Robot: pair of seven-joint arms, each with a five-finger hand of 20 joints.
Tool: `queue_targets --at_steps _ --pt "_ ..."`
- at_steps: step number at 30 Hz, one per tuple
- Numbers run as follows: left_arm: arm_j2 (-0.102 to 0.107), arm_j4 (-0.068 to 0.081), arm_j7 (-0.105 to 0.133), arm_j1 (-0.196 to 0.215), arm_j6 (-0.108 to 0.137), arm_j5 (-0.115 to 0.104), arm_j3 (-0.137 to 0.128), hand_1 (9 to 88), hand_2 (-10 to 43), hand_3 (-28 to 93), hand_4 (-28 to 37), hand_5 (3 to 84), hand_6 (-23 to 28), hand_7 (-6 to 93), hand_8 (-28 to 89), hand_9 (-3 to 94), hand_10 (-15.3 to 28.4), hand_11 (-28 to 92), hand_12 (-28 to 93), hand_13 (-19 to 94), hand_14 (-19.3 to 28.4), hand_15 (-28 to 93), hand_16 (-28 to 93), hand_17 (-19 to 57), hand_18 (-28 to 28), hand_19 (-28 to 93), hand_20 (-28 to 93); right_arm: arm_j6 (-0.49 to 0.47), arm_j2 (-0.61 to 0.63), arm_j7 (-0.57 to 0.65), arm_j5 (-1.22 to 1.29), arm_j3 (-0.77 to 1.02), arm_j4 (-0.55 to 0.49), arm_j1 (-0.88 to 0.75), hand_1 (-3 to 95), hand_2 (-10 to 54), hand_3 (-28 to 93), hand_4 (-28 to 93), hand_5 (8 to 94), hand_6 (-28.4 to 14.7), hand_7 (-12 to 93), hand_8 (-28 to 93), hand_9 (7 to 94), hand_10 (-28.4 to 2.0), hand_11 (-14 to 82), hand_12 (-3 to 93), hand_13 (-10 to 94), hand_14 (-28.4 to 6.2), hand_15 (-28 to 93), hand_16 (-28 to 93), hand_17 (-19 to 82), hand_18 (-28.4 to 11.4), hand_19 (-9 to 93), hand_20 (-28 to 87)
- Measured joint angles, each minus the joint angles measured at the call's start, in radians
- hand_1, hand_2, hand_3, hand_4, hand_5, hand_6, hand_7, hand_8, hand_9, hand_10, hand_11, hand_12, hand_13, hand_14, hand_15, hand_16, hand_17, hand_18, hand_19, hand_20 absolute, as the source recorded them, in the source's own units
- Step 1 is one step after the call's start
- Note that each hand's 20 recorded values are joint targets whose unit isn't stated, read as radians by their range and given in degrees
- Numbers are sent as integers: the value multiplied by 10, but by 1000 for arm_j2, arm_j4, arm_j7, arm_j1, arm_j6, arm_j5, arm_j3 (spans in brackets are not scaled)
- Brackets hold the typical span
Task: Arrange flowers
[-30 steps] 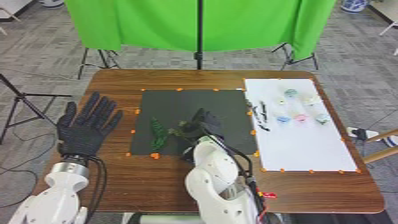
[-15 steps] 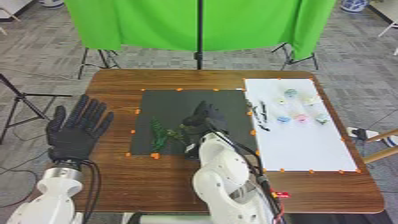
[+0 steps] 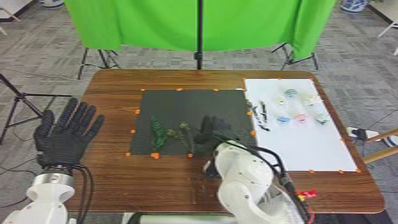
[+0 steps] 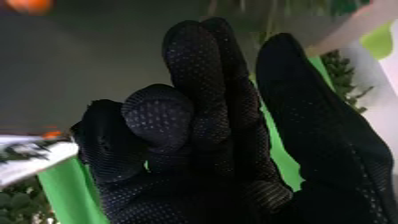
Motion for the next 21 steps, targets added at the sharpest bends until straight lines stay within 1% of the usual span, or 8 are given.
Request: queue_targets --at_steps 7,12,18,21 --pt "1 1 -4 0 11 0 -3 270 135 719 -283 451 86 107 -87 396 156 156 119 306 161 348 -30 -37 157 311 181 -4 -11 -14 -18 -15 7 -28 525 -12 634 -192 772 -66 148 151 850 -155 363 307 759 -142 684 429 487 -267 932 544" --pt "1 1 -4 0 41 1 -4 270 136 721 -283 452 86 108 -87 397 157 159 119 305 162 351 -32 -38 157 313 179 -19 -36 -35 -43 -39 17 -26 526 -14 634 -190 770 -69 148 152 851 -157 361 304 756 -144 685 428 486 -268 932 541" --pt "0 0 2 13 44 1 -25 269 136 723 -283 450 84 111 -87 395 152 159 119 304 157 348 -35 -35 153 307 174 -24 -45 -21 -39 -46 23 -18 502 -30 644 -176 773 -69 154 168 856 -159 345 295 757 -144 682 421 487 -269 932 533" --pt "-4 -1 8 25 44 1 -36 269 136 723 -283 449 82 112 -87 394 150 158 120 303 155 345 -34 -34 151 305 173 -16 -35 -7 -25 -37 21 -14 456 -57 658 -159 759 -64 199 220 851 -168 343 299 754 -149 679 419 484 -273 932 534"
